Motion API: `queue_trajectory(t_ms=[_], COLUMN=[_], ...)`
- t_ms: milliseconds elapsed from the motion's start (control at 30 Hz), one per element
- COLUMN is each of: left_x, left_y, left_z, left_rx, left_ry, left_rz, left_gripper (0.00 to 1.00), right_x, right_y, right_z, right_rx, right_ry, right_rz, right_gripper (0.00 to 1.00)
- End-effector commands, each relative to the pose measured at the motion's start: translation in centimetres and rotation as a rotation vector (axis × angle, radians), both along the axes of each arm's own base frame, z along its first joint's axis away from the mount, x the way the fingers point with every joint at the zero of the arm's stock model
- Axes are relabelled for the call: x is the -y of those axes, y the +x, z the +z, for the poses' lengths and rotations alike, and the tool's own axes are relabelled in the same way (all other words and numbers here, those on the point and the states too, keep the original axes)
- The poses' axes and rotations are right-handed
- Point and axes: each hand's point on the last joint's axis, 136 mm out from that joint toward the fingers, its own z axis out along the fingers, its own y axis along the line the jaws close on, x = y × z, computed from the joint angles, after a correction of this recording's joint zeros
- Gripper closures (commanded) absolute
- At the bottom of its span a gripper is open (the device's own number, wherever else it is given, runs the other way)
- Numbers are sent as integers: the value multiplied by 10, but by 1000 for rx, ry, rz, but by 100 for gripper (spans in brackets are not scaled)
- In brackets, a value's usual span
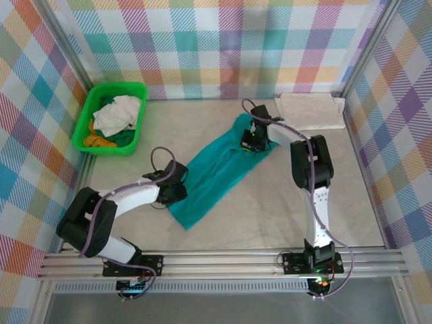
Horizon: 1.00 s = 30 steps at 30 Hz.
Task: Fold and stack the t-shirts
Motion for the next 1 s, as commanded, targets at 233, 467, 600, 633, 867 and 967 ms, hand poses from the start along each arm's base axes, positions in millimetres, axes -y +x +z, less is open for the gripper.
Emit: queue_trajectory(t_ms=[233,467,600,633,867,967], left_x=[-2,26,34,35,14,17], left_y=[-33,34,59,62,39,19], left_z=[61,75,48,38,-13,-33], left_rx=[18,141,121,109,-11,-56], left_ry=[37,56,105,97,82,4], left_rz=[-83,-188,-184,-172,-32,7], left_gripper=[66,68,75,75,80,82], right_x=[-6,-6,-7,-7,13,14], right_y=[6,12,33,38,52,52], right_z=[65,63,49,45,-8,-24], right_rx=[125,122,125,120,-22,-67], right_ry=[8,28,12,16,7,6], right_rz=[89,33,-8,-13,-180,-196], right_gripper=[93,92,93,93,95,96])
